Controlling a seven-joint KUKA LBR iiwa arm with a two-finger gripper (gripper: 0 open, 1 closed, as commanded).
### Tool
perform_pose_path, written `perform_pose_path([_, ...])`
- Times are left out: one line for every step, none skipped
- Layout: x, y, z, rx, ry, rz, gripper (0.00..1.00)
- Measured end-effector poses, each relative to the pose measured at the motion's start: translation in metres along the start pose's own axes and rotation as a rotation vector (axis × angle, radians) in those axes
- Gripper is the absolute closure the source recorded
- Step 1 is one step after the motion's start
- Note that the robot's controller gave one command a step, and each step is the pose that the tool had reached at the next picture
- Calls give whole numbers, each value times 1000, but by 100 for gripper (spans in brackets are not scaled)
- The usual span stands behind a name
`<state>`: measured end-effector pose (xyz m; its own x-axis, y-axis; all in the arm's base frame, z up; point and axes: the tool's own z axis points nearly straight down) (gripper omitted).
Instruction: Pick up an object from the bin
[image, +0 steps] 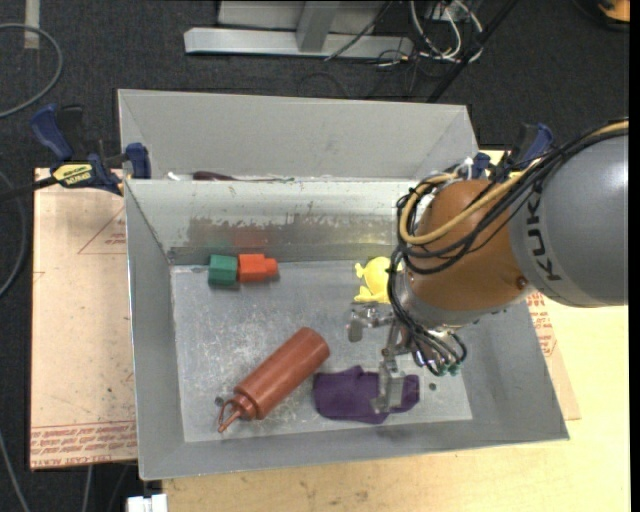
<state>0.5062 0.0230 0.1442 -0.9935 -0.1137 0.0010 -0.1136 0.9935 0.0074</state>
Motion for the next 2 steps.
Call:
perform_pose_path([14,-13,52,13,-8,-3,0])
perform_pose_path([3,38,75,-1,-1,41,100])
